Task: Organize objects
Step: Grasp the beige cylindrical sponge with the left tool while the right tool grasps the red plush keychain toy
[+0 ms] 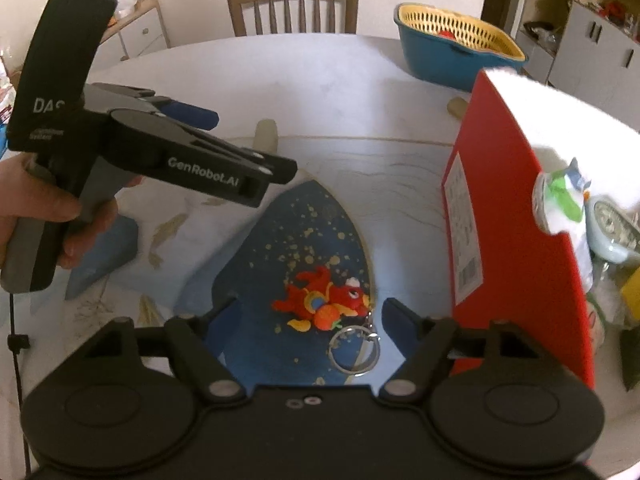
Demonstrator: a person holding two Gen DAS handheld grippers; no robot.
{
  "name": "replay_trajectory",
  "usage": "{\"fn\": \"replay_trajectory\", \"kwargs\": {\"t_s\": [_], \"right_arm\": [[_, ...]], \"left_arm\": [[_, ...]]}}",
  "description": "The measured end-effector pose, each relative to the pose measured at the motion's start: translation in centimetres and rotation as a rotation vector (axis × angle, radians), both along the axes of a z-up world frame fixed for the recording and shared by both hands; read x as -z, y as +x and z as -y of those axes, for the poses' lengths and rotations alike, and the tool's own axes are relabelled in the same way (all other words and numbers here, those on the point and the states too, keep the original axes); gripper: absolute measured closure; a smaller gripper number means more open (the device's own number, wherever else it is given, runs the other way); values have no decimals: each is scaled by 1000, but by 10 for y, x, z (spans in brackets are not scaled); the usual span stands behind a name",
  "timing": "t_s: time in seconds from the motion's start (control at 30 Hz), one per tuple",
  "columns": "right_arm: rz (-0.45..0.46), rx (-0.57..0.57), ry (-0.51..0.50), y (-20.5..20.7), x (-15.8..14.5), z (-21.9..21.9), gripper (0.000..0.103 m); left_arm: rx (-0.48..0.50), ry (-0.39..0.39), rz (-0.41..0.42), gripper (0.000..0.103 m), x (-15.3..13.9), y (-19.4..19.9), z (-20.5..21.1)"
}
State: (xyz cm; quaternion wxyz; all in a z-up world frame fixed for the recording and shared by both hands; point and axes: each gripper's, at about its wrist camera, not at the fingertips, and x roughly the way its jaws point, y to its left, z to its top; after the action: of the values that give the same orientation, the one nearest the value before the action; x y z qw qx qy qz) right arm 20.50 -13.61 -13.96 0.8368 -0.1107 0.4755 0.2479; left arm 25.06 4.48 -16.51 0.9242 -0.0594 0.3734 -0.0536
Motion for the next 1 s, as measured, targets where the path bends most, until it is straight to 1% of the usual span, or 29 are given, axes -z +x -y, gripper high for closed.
{"fn": "replay_trajectory", "kwargs": {"t_s": [0.07, 0.2, 0.27, 0.33, 0.4, 0.47, 0.5, 0.57, 0.6, 0.7, 0.77, 1.0], "right_arm": [[-8, 12, 2, 3, 3, 0, 31], [-7, 14, -7, 5, 7, -3, 34], [-2, 17, -10, 6, 8, -4, 35], [-1, 16, -17, 7, 9, -5, 36], [4, 12, -24, 8, 9, -7, 36], [11, 12, -29, 8, 10, -7, 38], [14, 13, -30, 8, 10, -7, 39], [20, 12, -34, 8, 10, -7, 41], [23, 10, -34, 7, 10, -7, 43], [27, 7, -39, 7, 10, -8, 43], [25, 11, -39, 7, 10, -8, 44], [22, 14, -48, 3, 8, -6, 44]], "left_arm": [[-10, 5, 0, 6, 2, 2, 1], [-20, 8, -6, 11, 5, 5, 4], [-15, 18, -7, 26, 5, 7, 7], [-20, 21, -1, 29, 5, 7, 8], [-29, 27, 3, 36, 5, 8, 9], [-43, 36, 4, 47, 5, 7, 9], [-47, 38, 4, 50, 4, 8, 9], [-50, 31, 3, 61, 3, 8, 8], [-47, 22, 1, 63, 2, 8, 8], [-45, 25, -3, 65, 2, 8, 8], [-41, 20, -1, 72, 1, 7, 7], [-45, 16, -10, 83, 0, 3, 5]]}}
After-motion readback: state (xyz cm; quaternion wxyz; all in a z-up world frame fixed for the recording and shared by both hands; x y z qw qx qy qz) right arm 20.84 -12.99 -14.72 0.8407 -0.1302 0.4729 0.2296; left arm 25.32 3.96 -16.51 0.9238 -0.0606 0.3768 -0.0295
